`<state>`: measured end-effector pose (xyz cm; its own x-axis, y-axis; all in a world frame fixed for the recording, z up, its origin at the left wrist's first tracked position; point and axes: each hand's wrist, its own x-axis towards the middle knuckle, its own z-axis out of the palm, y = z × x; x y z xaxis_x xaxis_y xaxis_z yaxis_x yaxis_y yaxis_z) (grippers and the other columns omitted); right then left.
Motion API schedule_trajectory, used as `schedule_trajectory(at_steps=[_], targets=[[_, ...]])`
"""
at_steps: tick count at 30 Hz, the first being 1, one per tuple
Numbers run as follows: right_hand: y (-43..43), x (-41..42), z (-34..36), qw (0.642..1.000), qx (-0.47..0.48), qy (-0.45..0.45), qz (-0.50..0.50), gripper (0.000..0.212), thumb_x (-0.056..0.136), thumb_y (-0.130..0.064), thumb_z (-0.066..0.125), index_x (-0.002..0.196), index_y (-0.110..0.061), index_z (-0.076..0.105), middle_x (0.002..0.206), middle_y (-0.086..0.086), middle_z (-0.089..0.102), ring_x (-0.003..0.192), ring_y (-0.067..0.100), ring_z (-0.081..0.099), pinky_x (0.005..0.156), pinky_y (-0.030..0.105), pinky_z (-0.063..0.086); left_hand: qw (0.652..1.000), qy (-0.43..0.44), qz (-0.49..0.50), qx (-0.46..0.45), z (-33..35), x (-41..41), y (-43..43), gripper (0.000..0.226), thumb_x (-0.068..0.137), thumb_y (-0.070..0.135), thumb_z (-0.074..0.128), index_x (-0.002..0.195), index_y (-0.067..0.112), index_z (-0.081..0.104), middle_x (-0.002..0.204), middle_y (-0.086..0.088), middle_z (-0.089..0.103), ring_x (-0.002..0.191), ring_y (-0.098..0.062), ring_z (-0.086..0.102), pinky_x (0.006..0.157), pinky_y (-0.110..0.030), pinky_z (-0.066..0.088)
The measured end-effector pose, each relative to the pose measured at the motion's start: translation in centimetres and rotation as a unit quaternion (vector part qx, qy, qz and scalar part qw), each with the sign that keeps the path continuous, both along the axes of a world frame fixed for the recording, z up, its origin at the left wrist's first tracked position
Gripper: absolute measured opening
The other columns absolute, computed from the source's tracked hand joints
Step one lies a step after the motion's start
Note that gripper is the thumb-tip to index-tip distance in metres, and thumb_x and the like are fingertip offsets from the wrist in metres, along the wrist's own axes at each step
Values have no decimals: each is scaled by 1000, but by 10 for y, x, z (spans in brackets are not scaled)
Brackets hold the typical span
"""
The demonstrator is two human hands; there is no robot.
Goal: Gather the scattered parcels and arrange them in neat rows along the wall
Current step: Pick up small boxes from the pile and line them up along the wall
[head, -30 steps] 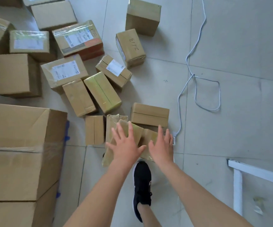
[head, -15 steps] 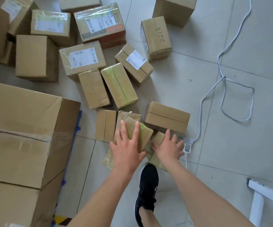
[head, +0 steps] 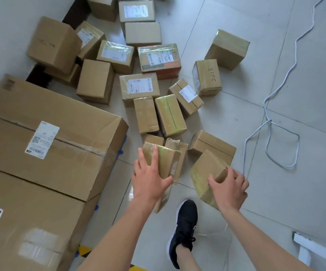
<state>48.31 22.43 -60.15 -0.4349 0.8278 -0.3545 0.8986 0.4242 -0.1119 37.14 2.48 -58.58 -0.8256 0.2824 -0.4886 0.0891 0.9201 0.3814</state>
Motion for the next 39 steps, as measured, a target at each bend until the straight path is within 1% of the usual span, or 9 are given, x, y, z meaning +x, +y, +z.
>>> schedule_trajectory(at_steps=[7,12,18,23,26,31,34,37,39], targets=[[-95,-88,117,980,25,187,57,67,77,-48,73,132,-19,48,136,13,47,131,33,33,96,53,43,975,-21,205,82,92,-13,-137,111,74,66,68,150,45,-10,163,-8,-5,146,-42,12,106,-58,34],[-244,-129,167,943,-125,267,151,68,80,-55,66,136,-31,37,143,-1,37,137,21,24,105,50,38,917,-13,373,141,146,-16,-293,113,69,67,71,150,47,-7,162,-2,0,143,-38,23,107,-58,37],[-473,-130,168,889,-274,251,267,75,80,-61,64,141,-28,36,144,-2,43,136,17,36,106,44,42,846,57,509,149,178,34,-507,112,67,70,70,148,50,-6,161,1,5,142,-33,28,110,-54,36],[-649,-78,153,836,-364,204,357,75,81,-61,66,143,-28,37,137,-5,44,119,10,48,96,35,49,769,86,621,123,175,128,-673,113,69,67,73,151,45,-2,159,-10,10,142,-30,30,114,-45,31],[-736,-34,141,805,-416,180,382,78,82,-60,66,146,-28,34,136,-8,43,116,5,45,90,21,42,712,94,687,110,161,194,-750,114,69,65,74,155,36,5,158,-13,17,142,-31,30,114,-49,33],[-842,29,115,790,-444,138,400,69,84,-54,67,140,-22,42,133,-5,55,121,12,53,97,36,47,628,88,753,175,126,279,-837,98,70,55,78,149,33,24,145,-8,46,120,-25,57,100,-48,49],[-866,45,88,799,-441,136,386,59,85,-50,68,133,-28,42,122,-19,53,115,6,50,91,22,39,583,95,773,232,92,294,-859,83,69,46,82,135,30,35,126,0,61,103,-14,65,88,-35,54],[-865,42,55,817,-406,122,392,74,87,-49,67,148,-22,34,131,-14,48,121,9,45,98,28,32,586,77,770,239,56,291,-875,93,73,47,81,147,25,29,132,2,55,114,-20,59,99,-39,48],[-861,35,32,825,-376,86,413,69,90,-48,64,147,-19,37,139,-7,51,130,18,46,101,34,35,595,65,762,248,33,284,-886,94,76,47,78,152,27,26,139,3,51,121,-20,54,103,-39,44]])
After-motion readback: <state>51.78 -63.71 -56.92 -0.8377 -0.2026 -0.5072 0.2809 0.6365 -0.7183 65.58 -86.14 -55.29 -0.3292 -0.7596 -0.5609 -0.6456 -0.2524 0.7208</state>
